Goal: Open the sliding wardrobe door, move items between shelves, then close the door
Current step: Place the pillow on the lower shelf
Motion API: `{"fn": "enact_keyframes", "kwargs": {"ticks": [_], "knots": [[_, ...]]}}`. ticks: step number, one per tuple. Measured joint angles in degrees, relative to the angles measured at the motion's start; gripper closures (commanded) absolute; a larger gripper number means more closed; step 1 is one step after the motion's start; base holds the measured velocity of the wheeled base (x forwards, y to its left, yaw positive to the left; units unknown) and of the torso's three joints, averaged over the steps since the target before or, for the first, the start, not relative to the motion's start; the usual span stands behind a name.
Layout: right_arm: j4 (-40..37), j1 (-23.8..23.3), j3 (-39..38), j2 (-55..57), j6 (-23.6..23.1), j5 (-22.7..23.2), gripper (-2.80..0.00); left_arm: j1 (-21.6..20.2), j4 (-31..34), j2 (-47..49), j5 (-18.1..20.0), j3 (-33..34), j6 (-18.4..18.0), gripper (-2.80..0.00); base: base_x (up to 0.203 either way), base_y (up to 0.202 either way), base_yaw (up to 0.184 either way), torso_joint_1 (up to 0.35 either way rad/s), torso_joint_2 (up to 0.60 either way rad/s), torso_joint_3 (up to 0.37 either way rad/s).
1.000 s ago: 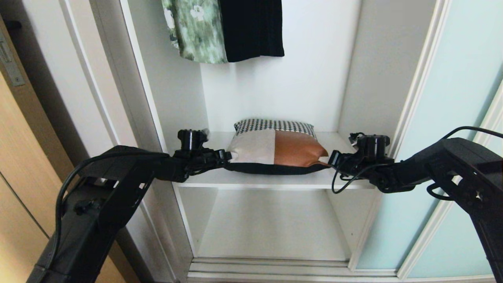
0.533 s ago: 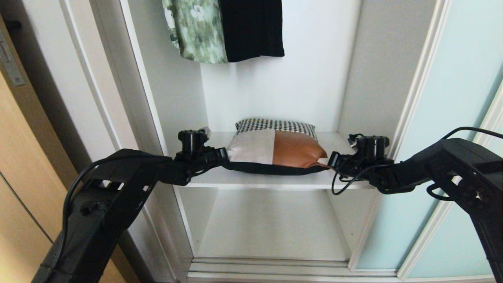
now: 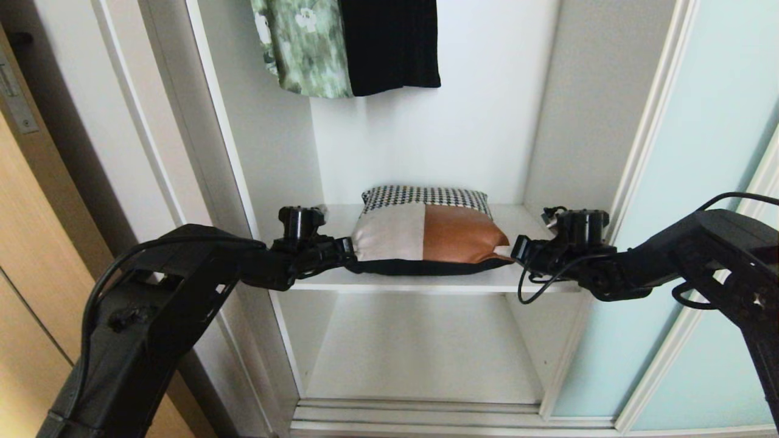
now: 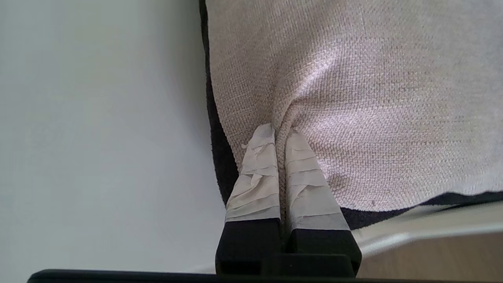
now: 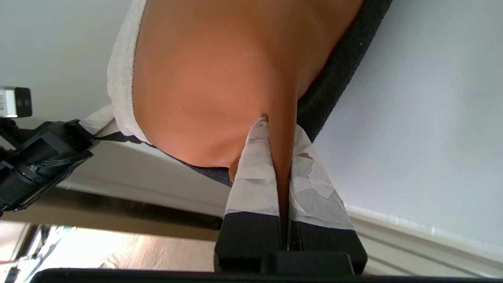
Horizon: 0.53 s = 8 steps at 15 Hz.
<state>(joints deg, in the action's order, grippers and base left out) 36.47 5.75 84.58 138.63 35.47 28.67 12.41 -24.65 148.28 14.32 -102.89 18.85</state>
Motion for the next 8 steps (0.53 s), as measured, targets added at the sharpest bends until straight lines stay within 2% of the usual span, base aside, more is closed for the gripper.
{"fn": "enact_keyframes", "kwargs": {"ticks": [5, 8], "knots": [[-0.12, 1.76, -8.37, -8.13, -5.04, 0.62, 0.00, 1.17, -1.08, -9.73, -4.03, 10.82, -0.07, 0.00, 0.000, 0.000, 0.000, 0.000, 0.00, 0.000], [-1.25, 4.11, -12.03, -14.50, -6.39, 0.57, 0.00, 1.41, -3.72, -17.37, -7.42, 18.97, -0.35, 0.00, 0.000, 0.000, 0.000, 0.000, 0.00, 0.000]]}}
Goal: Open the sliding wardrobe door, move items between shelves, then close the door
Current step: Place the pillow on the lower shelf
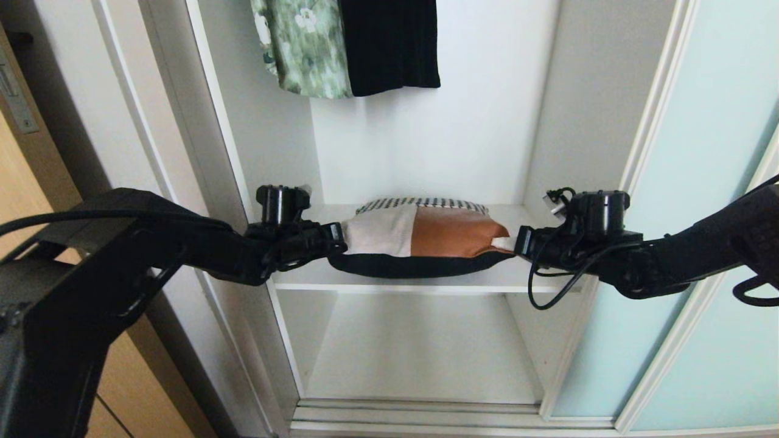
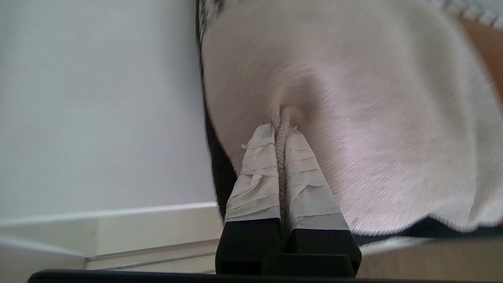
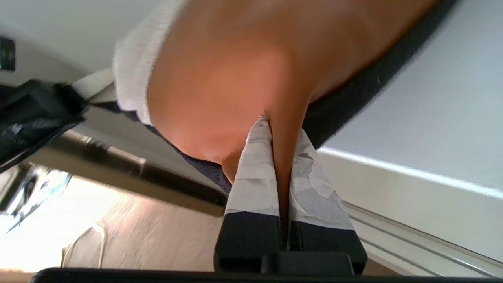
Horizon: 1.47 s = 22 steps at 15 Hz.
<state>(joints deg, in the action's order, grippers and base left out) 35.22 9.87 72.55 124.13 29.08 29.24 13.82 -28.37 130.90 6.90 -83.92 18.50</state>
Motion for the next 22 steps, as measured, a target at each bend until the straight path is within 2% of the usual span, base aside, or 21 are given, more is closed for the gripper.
{"fn": "enact_keyframes", "kwargs": {"ticks": [4, 9, 14, 18, 22], "knots": [[-3.25, 2.83, -7.32, -11.26, -0.02, -0.22, 0.00, 1.35, -1.58, -13.25, -2.88, 11.32, -0.15, 0.00, 0.000, 0.000, 0.000, 0.000, 0.00, 0.000], [-5.15, 8.40, -20.61, -29.12, 0.30, -1.77, 0.00, 4.39, -1.97, -31.66, -3.29, 27.69, 0.07, 0.00, 0.000, 0.000, 0.000, 0.000, 0.00, 0.000], [-13.15, 14.45, -27.76, -45.05, 0.73, -4.28, 0.00, 8.12, -1.38, -47.66, -3.16, 39.02, 0.02, 0.00, 0.000, 0.000, 0.000, 0.000, 0.00, 0.000], [-22.08, 18.78, -31.78, -55.35, 2.69, -4.48, 0.00, 10.35, -1.07, -56.67, -2.89, 47.00, 0.15, 0.00, 0.000, 0.000, 0.000, 0.000, 0.00, 0.000], [-21.88, 19.84, -38.56, -59.22, 4.54, -4.19, 0.00, 11.48, -1.93, -62.36, -2.39, 55.53, 0.08, 0.00, 0.000, 0.000, 0.000, 0.000, 0.00, 0.000]]}}
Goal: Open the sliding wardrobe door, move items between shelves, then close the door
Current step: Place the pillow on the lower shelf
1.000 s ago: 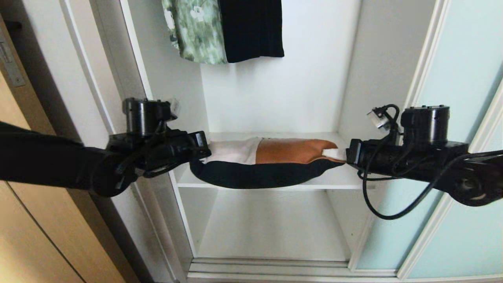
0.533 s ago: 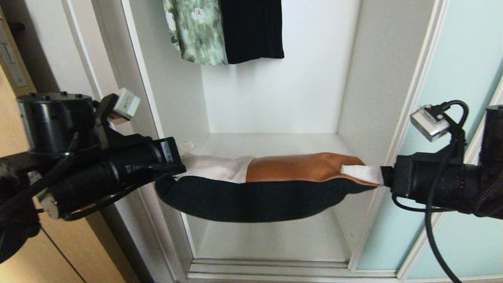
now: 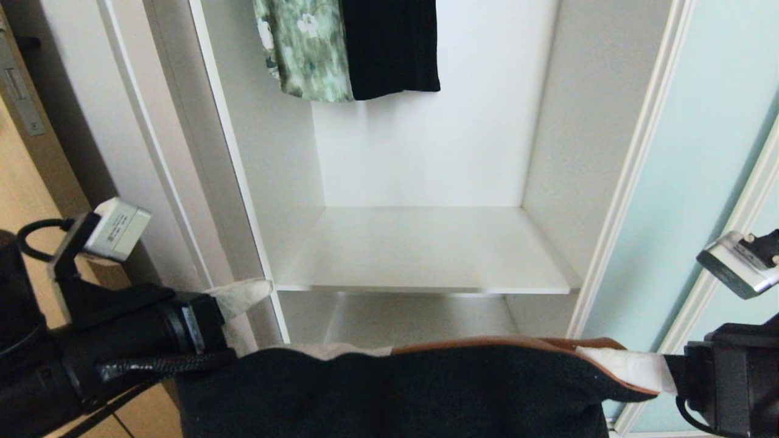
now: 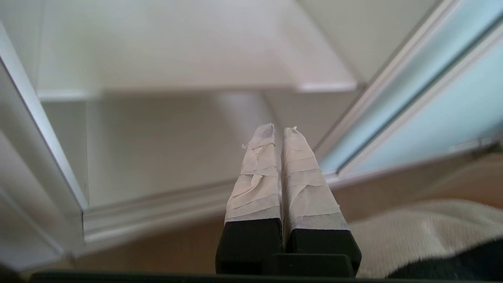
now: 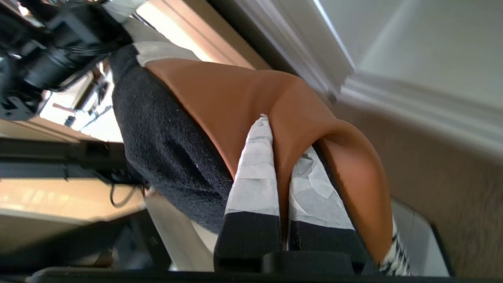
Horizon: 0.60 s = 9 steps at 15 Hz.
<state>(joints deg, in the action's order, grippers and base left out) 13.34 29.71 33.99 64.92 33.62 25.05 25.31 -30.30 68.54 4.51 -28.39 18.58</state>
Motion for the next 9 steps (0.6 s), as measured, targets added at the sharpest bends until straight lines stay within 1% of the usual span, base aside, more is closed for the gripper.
{"fn": "enact_keyframes", "kwargs": {"ticks": [2, 4, 5, 9], "knots": [[1.36, 0.51, -3.00, -0.83, 0.06, 0.01, 0.00, 0.21, -0.06, -1.90, 0.00, 2.22, 0.18, 0.00, 0.000, 0.000, 0.000, 0.000, 0.00, 0.000], [2.46, 1.07, -5.68, -2.11, 0.06, 0.09, 0.00, 0.24, -0.03, -3.32, 0.18, 2.76, 0.94, 0.00, 0.000, 0.000, 0.000, 0.000, 0.00, 0.000], [2.56, 1.13, -6.21, -2.60, 0.11, 0.05, 0.00, 0.27, -0.02, -3.64, 0.62, 2.64, 1.02, 0.00, -0.128, 0.000, -0.001, 0.019, 0.00, 0.000], [2.60, 1.22, -6.77, -3.20, 0.09, 0.10, 0.00, 0.27, 0.02, -3.32, 1.24, 1.79, 1.07, 0.00, -0.195, 0.000, -0.002, 0.002, 0.00, 0.004]]}}
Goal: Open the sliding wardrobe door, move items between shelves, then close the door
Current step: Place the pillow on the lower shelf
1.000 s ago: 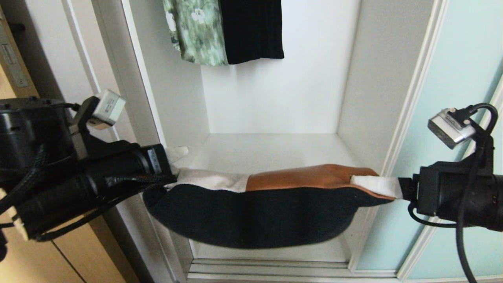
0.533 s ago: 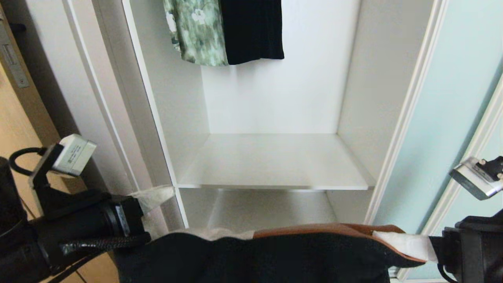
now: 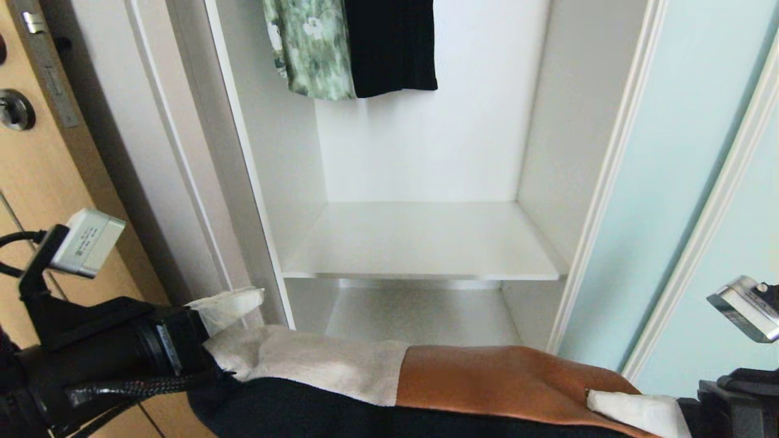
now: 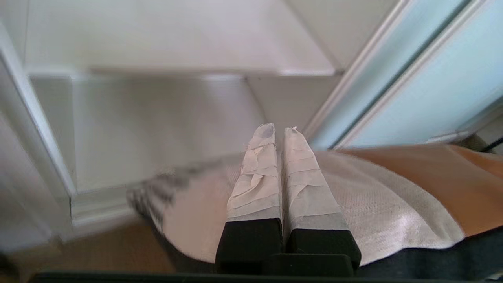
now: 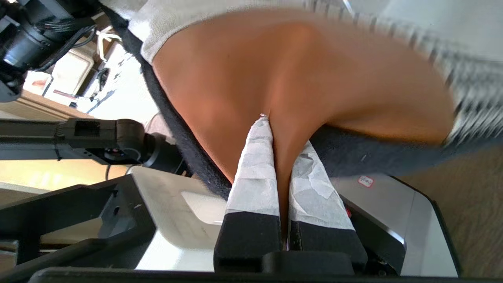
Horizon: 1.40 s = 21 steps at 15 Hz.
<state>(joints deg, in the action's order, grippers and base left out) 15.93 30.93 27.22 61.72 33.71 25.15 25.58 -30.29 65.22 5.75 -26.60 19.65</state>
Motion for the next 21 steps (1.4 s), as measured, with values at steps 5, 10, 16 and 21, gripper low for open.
{"fn": "enact_keyframes", "kwargs": {"ticks": [5, 10, 16, 21], "knots": [[-0.09, 0.05, -0.99, -0.18, 0.16, 0.06, 0.00, -0.04, -0.12, 1.19, -0.05, 0.11, -0.06, 0.00, -0.197, 0.000, 0.001, 0.000, 0.00, 0.004], [0.00, 0.05, -0.99, -0.97, 4.49, 0.07, 0.00, -0.04, -0.12, 1.43, -0.06, 0.20, 0.00, 0.00, -0.195, 0.000, 0.000, 0.003, 0.00, 0.003], [0.03, 0.10, -1.01, -0.86, 4.52, 0.07, 0.00, -0.11, 0.00, 1.52, -0.25, 0.34, -0.45, 0.00, -0.101, 0.000, -0.001, 0.001, 0.00, 0.003], [0.05, 0.62, -1.12, -0.53, 4.50, 0.09, 0.00, -0.09, -0.88, 1.62, -0.33, 1.38, -0.56, 0.00, 0.000, 0.000, 0.000, 0.000, 0.00, 0.000]]}}
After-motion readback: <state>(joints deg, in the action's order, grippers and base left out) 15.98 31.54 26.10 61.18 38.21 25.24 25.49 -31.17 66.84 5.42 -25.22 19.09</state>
